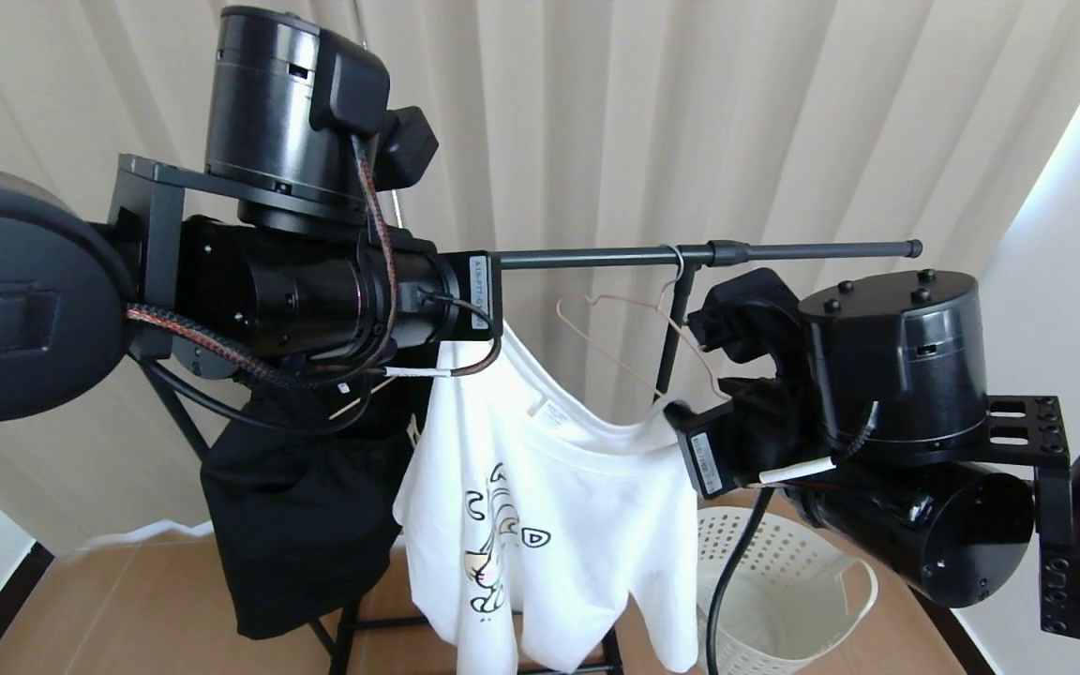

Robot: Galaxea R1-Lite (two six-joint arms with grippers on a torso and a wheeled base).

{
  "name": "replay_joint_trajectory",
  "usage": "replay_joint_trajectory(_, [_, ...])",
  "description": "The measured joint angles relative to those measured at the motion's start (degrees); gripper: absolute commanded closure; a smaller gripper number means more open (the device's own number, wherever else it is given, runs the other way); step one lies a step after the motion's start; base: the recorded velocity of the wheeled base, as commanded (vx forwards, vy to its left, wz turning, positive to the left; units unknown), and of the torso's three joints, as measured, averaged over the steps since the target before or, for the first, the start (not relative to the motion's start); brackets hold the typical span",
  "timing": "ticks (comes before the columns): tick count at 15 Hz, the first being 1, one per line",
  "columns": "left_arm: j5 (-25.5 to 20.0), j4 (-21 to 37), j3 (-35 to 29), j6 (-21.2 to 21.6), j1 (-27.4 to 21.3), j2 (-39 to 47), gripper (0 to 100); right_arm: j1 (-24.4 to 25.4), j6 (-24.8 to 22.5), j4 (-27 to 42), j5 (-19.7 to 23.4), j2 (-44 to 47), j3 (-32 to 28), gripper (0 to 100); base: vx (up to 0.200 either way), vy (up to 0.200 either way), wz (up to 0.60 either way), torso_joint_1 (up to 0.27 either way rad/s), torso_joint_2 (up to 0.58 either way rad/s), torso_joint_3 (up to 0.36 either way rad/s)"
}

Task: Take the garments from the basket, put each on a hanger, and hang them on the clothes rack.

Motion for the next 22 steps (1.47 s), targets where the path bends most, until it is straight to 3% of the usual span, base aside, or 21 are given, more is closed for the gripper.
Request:
replay_joint_trajectory(2, [0.0,0.17,-2.18,0.21,-0.67,0.68,100,-0.09,-1.23,-0.24,5.35,-0.52,1.63,0,0.0,0.0,0.0,0.0,0.0,0.0])
replay_joint_trajectory(6, [0.0,0.33,-4.08,0.4,-1.3,1.34,100,-0.89,-4.14,-0.61,20.96,-2.21,5.85,0,0.0,0.0,0.0,0.0,0.0,0.0])
replay_joint_trajectory(9, [0.22,0.34,-4.55,1.04,-1.33,1.35,100,-1.84,-7.18,-7.83,29.94,-3.34,10.46,0,0.0,0.0,0.0,0.0,0.0,0.0])
replay_joint_trajectory(11, [0.74,0.34,-4.58,1.08,-1.44,1.34,100,-1.96,-8.35,-13.01,32.9,-3.54,13.26,0,0.0,0.0,0.0,0.0,0.0,0.0])
replay_joint_trajectory(13, [0.77,0.34,-4.28,1.28,-1.9,1.32,100,-2.01,-8.22,-15.2,33.28,-3.06,13.9,0,0.0,0.0,0.0,0.0,0.0,0.0])
replay_joint_trajectory(18, [0.63,0.22,-3.08,3.25,-2.26,0.96,100,-4.28,-3.86,-24.44,34.79,0.99,13.2,0,0.0,0.0,0.0,0.0,0.0,0.0])
replay_joint_trajectory(22, [0.28,-0.07,-2.82,5.56,-2.57,0.77,100,-10.89,-5.27,-27.65,49.58,3.88,13.0,0,0.0,0.0,0.0,0.0,0.0,0.0])
